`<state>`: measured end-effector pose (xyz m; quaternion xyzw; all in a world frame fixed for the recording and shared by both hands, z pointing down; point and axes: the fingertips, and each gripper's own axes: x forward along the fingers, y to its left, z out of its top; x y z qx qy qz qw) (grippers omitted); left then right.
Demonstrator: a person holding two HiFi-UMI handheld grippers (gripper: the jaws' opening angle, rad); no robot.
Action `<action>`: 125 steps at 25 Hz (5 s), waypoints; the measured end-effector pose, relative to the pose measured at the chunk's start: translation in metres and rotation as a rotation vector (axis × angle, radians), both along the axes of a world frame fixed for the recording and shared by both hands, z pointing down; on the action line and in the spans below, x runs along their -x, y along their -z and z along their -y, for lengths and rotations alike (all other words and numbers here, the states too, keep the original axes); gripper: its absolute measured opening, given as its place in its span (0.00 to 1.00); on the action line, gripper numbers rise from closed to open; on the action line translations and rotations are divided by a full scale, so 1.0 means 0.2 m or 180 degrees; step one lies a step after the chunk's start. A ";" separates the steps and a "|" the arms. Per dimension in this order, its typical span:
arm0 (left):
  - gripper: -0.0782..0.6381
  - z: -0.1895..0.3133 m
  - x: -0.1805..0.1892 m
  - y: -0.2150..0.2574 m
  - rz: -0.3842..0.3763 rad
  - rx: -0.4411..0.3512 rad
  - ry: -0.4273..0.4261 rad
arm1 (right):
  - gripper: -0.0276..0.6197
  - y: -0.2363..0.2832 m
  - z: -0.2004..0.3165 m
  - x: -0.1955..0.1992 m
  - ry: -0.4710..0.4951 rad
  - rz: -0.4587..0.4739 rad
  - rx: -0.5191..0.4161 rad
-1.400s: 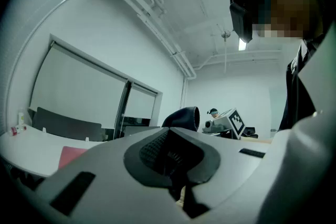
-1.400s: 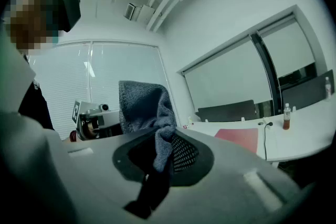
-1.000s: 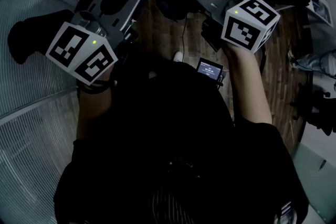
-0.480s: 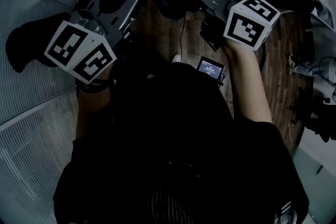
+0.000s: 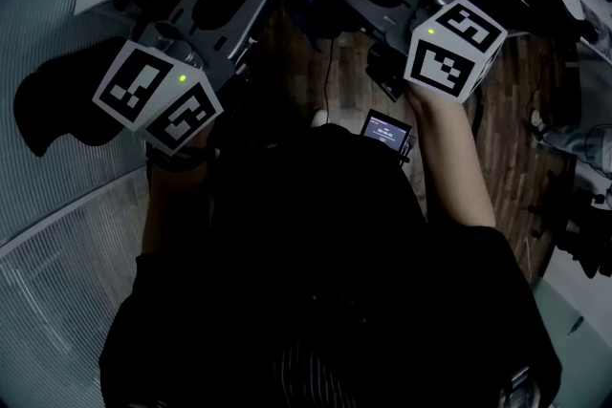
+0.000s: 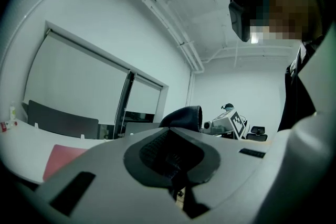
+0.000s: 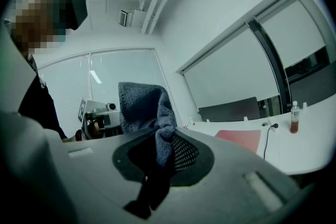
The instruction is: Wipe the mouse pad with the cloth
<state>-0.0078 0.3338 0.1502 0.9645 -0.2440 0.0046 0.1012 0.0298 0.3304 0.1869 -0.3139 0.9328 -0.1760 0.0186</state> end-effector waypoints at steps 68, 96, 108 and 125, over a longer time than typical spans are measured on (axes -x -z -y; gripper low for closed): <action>0.12 1.56 0.56 -0.07 -0.0199 0.0272 -0.0359 | 0.10 0.07 1.52 0.45 -0.0084 0.0088 0.0271; 0.12 2.41 0.03 -0.19 0.0073 0.0534 0.0376 | 0.10 -0.09 2.46 -0.14 0.0771 0.0471 0.0488; 0.12 2.49 0.03 -0.23 0.0239 0.0614 0.0327 | 0.10 -0.12 2.55 -0.19 0.0664 0.0615 0.0497; 0.12 2.80 -0.01 -0.48 0.0203 0.0865 -0.0131 | 0.10 -0.20 2.76 -0.20 0.0231 0.0325 0.0669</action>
